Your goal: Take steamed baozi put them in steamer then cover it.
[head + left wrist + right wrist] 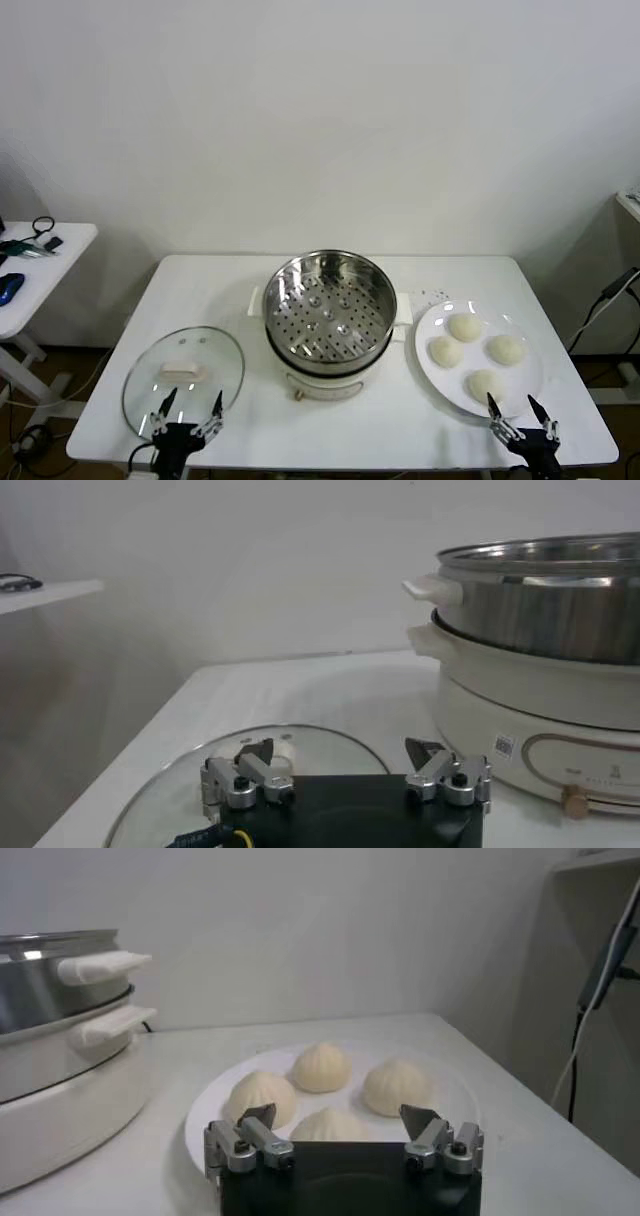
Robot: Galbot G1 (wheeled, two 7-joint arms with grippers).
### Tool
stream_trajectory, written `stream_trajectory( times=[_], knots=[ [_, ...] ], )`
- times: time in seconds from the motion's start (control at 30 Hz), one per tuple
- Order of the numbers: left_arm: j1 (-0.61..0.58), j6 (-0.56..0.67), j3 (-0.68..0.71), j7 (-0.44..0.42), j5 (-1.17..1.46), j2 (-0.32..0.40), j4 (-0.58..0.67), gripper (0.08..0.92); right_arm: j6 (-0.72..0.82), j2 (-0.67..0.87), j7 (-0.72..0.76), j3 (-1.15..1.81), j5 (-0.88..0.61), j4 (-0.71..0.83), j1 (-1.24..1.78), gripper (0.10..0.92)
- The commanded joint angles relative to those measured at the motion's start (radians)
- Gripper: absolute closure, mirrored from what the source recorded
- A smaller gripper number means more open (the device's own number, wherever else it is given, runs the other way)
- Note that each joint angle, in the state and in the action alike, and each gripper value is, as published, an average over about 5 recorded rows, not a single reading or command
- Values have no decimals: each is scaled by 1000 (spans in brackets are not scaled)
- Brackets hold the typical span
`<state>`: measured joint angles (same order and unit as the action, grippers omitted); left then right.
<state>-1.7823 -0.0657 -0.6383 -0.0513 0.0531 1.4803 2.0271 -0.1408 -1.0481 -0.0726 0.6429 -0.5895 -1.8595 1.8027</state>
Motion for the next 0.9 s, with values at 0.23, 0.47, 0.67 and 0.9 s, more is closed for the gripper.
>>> stream_trajectory(
  times=[0.23, 0.47, 0.67, 0.9],
  knots=[
    [9, 5, 8, 0, -2, 1, 0, 177, 360, 116, 30, 80, 53, -14, -321, 203],
    [12, 20, 15, 1, 0, 0, 6, 177, 437, 464, 404, -169, 299, 274, -815, 203],
    [0, 35, 9, 0, 2, -3, 17, 177, 219, 734, 934, -718, 558, 518, -1292, 203],
    [-2, 45, 6, -1, 0, 1, 15, 177, 9, 703, 1235, -1502, 641, 685, -1982, 203]
  ],
)
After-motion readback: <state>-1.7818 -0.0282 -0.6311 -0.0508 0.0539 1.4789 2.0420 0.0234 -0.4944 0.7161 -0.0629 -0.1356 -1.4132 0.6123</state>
